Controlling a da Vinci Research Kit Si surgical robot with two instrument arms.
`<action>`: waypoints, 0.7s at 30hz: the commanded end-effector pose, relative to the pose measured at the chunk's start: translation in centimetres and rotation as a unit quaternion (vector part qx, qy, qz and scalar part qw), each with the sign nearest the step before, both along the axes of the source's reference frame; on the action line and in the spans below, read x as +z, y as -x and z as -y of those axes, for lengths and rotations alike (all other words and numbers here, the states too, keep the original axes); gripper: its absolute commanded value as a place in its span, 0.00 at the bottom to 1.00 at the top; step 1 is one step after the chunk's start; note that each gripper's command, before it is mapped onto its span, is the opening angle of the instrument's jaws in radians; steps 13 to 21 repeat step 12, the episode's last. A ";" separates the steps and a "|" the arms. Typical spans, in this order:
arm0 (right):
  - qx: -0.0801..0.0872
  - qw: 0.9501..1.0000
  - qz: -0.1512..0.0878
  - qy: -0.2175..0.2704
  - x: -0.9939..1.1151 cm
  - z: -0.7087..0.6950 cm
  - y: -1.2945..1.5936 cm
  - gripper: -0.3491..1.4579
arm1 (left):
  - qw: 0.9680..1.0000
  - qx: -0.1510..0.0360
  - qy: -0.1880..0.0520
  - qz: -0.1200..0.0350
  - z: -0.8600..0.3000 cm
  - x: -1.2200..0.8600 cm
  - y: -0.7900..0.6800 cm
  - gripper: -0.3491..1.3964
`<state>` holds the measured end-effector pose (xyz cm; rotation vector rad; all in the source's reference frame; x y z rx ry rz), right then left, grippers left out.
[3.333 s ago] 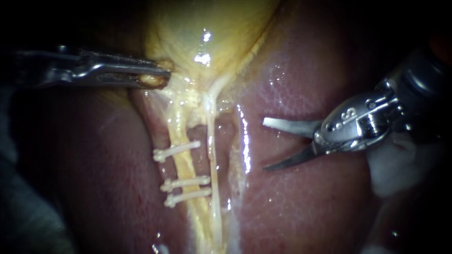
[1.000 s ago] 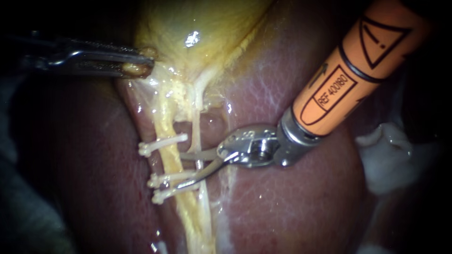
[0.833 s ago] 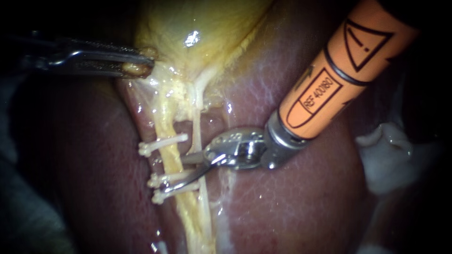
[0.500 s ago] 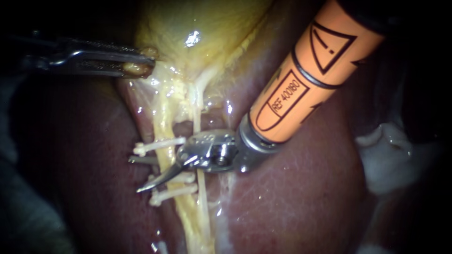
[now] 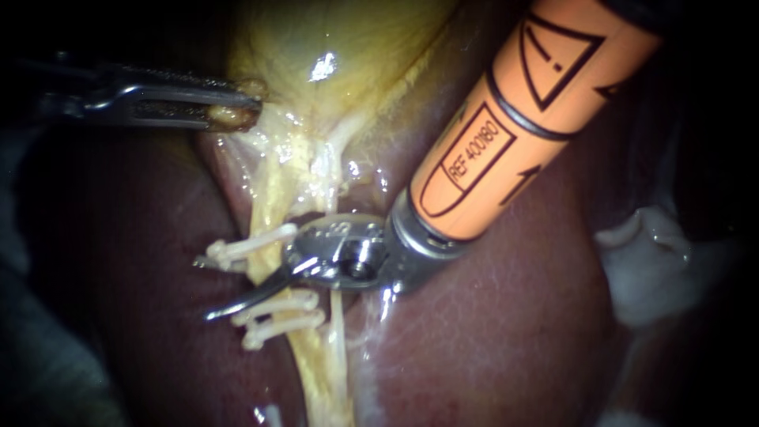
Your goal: Go to the cutting position left tube
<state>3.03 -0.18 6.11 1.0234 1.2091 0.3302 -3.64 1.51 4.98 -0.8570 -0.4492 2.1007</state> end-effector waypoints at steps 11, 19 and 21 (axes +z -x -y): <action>0.002 1.000 -0.002 -0.005 -0.05 -0.01 0.00 0.99 | 1.000 0.000 0.000 0.000 -0.01 0.01 0.00 0.00; 0.002 1.000 -0.001 -0.008 -0.04 0.00 0.00 0.99 | 1.000 0.000 0.000 0.000 -0.01 0.01 0.00 0.00; 0.002 1.000 -0.001 -0.008 -0.04 0.00 0.00 0.99 | 1.000 0.000 0.000 0.000 -0.01 0.01 0.00 0.00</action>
